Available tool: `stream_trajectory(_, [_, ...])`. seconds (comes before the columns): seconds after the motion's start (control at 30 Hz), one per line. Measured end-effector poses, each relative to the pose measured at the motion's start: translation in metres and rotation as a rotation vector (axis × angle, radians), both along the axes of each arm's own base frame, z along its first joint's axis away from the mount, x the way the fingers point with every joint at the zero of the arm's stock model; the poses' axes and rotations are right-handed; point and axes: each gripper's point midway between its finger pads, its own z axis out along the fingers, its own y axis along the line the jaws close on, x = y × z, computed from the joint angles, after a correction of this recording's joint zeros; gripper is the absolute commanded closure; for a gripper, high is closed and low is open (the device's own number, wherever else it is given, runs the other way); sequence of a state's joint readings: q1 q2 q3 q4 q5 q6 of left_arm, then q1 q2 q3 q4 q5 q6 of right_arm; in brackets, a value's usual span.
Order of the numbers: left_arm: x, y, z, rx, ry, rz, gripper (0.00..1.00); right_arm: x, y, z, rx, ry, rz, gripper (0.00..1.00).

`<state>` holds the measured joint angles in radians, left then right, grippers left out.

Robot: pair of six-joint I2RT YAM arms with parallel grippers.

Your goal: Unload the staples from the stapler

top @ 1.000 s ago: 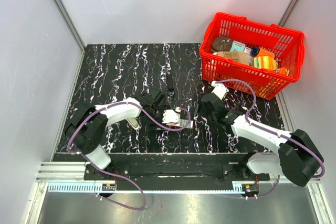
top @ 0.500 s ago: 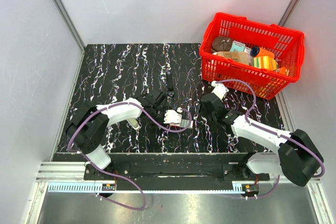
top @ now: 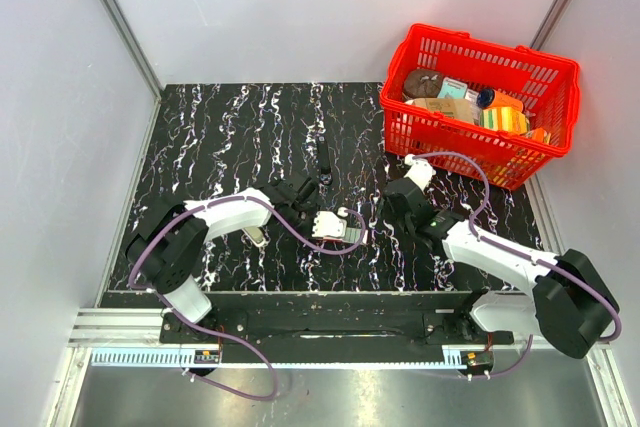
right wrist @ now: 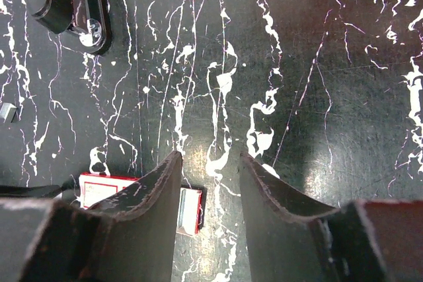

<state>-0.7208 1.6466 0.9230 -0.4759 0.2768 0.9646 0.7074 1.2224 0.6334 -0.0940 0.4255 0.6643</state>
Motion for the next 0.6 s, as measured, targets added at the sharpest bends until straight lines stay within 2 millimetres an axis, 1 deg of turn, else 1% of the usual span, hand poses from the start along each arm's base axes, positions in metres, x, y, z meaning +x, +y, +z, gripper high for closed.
stream_trajectory(0.1, [0.0004, 0.0006, -0.0001, 0.004, -0.003, 0.002, 0.71, 0.0000, 0.0001, 0.0008, 0.002, -0.001, 0.000, 0.56])
stream_trajectory(0.27, [0.0039, 0.0013, 0.0007, 0.008, -0.018, 0.012, 0.59, 0.0000, 0.0003, 0.0015, 0.006, -0.003, -0.002, 0.57])
stream_trajectory(0.37, [0.0069, 0.0028, 0.0015, 0.015, -0.034, 0.018, 0.57, -0.0001, 0.0004, 0.0022, 0.010, -0.004, -0.003, 0.58])
stream_trajectory(0.47, [0.0080, 0.0032, 0.0017, 0.017, -0.041, 0.020, 0.60, 0.0000, 0.0004, 0.0031, 0.012, -0.006, -0.004, 0.60])
stream_trajectory(0.6, [0.0065, 0.0053, 0.0009, 0.022, -0.039, 0.022, 0.71, -0.0001, 0.0004, 0.0030, 0.013, -0.005, -0.004, 0.62])
